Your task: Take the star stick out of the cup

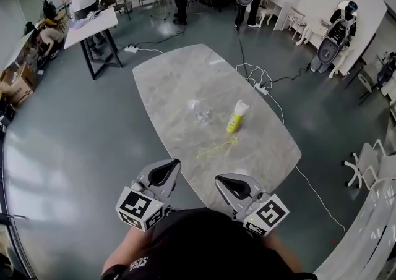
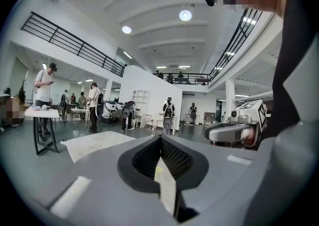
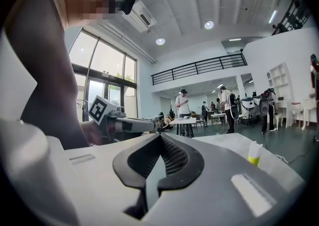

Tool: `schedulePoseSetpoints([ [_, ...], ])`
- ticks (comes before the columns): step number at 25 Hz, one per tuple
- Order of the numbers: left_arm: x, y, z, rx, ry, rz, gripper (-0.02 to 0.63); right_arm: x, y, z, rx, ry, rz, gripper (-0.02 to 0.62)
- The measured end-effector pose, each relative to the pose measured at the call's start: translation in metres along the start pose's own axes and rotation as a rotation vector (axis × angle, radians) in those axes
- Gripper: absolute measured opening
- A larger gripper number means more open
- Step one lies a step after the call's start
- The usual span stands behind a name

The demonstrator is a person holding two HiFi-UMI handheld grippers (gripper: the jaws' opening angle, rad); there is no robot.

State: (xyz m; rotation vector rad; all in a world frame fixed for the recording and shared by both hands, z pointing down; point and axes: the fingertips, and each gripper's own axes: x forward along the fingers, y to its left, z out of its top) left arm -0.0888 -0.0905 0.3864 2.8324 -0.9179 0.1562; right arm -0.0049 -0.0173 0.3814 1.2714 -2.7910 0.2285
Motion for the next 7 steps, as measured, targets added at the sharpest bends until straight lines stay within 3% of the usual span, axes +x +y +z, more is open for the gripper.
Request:
schedulePoseSetpoints([
  [7, -0.0025, -0.0021, -0.0075, -0.01, 0.011, 0.01, 0.002, -0.0033, 0.004, -0.0067, 0.022, -0.001, 0.008, 0.011],
])
